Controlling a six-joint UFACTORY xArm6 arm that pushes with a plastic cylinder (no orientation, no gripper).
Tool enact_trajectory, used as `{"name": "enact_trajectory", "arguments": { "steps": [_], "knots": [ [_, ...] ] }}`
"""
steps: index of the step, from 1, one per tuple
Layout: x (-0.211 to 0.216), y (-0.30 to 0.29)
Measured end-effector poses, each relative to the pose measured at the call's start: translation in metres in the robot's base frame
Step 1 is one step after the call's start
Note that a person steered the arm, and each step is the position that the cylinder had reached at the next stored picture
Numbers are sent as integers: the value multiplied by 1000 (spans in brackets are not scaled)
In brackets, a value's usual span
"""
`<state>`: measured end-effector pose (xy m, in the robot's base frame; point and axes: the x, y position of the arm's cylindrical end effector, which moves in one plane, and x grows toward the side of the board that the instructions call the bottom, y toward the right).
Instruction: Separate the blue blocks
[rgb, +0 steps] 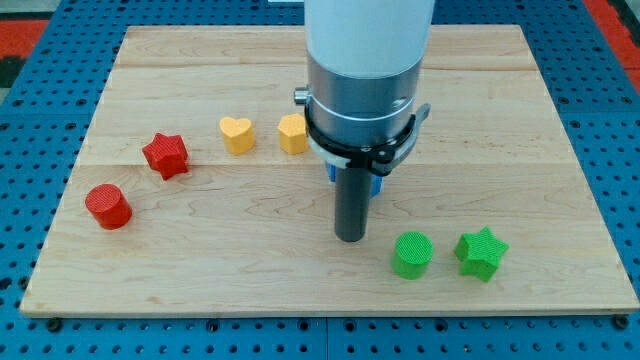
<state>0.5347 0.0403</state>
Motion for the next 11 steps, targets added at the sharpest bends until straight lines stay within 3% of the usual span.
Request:
{"name": "enact_trajectory", "arguments": {
  "steps": [1,2,3,5,6,7,11],
  "knots": [
    [-7,69],
    [-58,84],
    [-81,40],
    [-52,-20],
    [-77,-31],
    [-71,-51],
    [4,-35]
  ]
}}
